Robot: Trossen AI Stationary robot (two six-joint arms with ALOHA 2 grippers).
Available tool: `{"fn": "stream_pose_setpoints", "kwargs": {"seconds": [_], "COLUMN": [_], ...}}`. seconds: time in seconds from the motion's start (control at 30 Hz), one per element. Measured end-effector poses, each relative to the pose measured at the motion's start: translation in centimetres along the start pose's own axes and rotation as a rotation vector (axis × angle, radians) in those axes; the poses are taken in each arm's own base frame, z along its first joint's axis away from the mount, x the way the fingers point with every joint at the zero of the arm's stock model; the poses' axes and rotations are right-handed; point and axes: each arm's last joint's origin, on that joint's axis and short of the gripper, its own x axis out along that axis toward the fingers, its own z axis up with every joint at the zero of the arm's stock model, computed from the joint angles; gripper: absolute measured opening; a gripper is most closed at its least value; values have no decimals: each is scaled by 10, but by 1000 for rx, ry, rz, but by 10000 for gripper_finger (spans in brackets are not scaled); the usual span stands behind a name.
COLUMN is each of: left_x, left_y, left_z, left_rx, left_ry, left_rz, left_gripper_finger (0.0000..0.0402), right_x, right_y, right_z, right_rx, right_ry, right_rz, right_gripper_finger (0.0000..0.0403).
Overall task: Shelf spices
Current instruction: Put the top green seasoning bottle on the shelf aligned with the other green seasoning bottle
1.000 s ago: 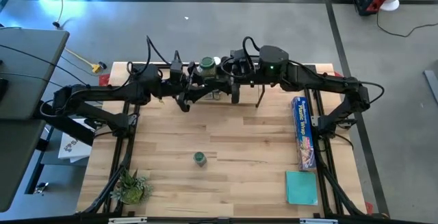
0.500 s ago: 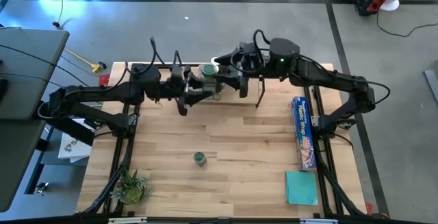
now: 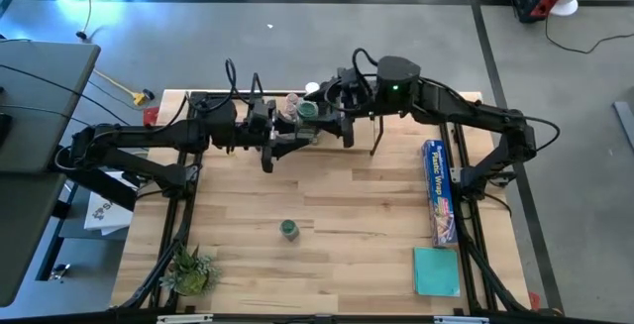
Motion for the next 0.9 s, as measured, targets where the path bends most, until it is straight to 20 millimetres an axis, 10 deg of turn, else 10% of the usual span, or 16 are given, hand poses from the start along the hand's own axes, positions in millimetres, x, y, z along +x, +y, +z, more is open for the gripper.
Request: {"fn": "stream_pose_setpoints", "kwargs": {"seconds": [0.37, 0.73, 0.9], "left_x": [0, 0, -7], "left_y": [1, 2, 8], "left_z": [-3, -6, -10], "left_rx": [-3, -2, -10], "left_ry": [27, 57, 132], "left_rz": [7, 54, 110], "left_gripper_finger": [192, 195, 274], "right_x": [6, 13, -2], "right_y": [-2, -4, -6], "right_z": [-4, -14, -10], "right_rx": [-2, -9, -12], "right_ry": [9, 67, 102], "right_rz": [-2, -11, -95], "right_gripper_finger": [291, 189, 189]}}
